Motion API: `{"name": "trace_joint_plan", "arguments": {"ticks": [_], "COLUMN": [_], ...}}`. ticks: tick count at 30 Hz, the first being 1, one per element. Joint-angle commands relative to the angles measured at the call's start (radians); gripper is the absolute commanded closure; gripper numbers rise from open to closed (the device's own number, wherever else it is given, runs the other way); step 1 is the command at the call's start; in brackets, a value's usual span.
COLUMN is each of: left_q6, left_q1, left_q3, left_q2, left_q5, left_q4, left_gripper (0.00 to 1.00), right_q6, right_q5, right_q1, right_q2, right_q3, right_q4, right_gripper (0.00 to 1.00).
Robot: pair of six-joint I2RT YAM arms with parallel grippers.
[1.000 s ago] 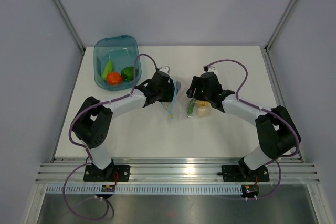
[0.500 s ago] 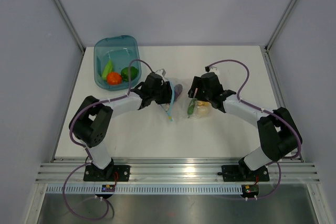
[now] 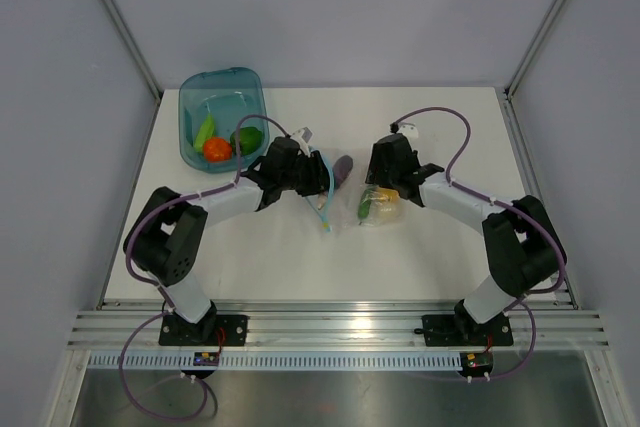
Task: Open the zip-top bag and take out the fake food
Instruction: Pick up the fake vegetable from the zipper food storage bag.
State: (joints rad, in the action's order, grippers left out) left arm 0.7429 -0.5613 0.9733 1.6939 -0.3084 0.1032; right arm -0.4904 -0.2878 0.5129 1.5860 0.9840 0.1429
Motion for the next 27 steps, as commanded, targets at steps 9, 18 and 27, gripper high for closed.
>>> {"name": "trace_joint_plan", "arguments": {"ticks": [9,18,27], "left_q6": [-0.023,-0.108,-0.175], "left_q1": [0.027,0.029,0.049], "left_q3": [0.027,0.07,0.119], "left_q2": [-0.077,-0.145,-0.214], "left_q5": [-0.051,0.172,0.336], "left_q4": [-0.058,-0.252,-0.405], "left_gripper": [0.66,0.66,0.66], "right_q6": [0.001,-0.057,-0.073], "right_q5": [-0.093,-0.169,-0.224], "right_q1": [-0.023,-0.05,-0.054], "right_q2": [0.074,0.066,0.037], "right_q3": [0.064,0.055,0.038], "right_q4": [0.038,0.061,0.061], "right_gripper": [0.82,0.94,0.93]}}
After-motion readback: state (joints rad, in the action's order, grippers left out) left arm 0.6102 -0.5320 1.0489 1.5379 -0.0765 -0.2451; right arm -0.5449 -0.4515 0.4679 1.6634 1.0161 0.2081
